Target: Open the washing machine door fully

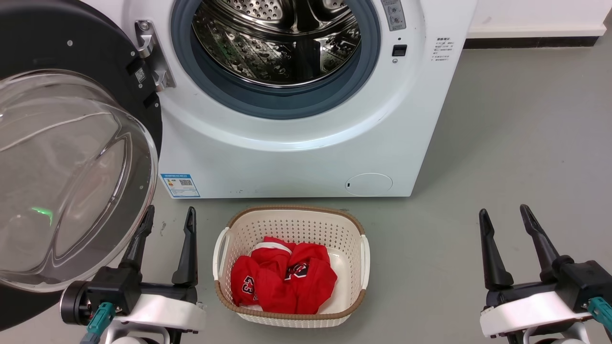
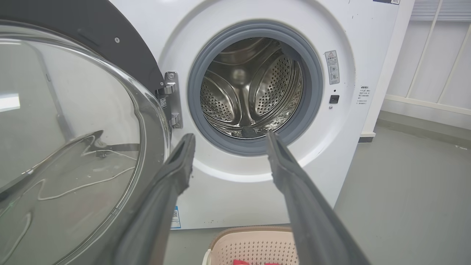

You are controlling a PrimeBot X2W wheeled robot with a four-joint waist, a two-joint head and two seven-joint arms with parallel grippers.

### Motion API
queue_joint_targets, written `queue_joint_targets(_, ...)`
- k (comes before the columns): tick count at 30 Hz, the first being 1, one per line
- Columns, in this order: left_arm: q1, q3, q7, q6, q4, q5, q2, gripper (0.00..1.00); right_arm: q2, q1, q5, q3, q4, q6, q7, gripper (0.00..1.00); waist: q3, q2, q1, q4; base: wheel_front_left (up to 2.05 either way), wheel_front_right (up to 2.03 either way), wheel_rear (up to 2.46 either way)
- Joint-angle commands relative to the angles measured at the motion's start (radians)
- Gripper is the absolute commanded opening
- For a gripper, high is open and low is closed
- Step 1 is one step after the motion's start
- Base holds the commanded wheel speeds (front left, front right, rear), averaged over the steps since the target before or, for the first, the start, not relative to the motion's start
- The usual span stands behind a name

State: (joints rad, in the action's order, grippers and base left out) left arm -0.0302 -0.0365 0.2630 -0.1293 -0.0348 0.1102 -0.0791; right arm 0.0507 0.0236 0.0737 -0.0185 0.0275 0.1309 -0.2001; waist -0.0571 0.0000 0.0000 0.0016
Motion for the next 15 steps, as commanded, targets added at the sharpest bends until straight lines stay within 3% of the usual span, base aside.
queue_joint_targets(1, -0.015, 0.001, 0.002, -0.002, -0.003, 0.004, 0.0, 1.0, -0.001, 0.003, 0.004, 0.001, -0.001, 0.0, 0.002, 1.0, 0.0, 0.0, 0.0, 0.0, 0.0, 0.0, 0.0)
queue_joint_targets(15, -0.033, 0.003, 0.002, -0.002, -0.031, 0.015, -0.017, 1.0, -0.001, -0.012, 0.018, 0.009, -0.014, 0.0, -0.001, 1.0, -0.006, 0.0, 0.0, -0.001, 0.0, 0.0, 0.0)
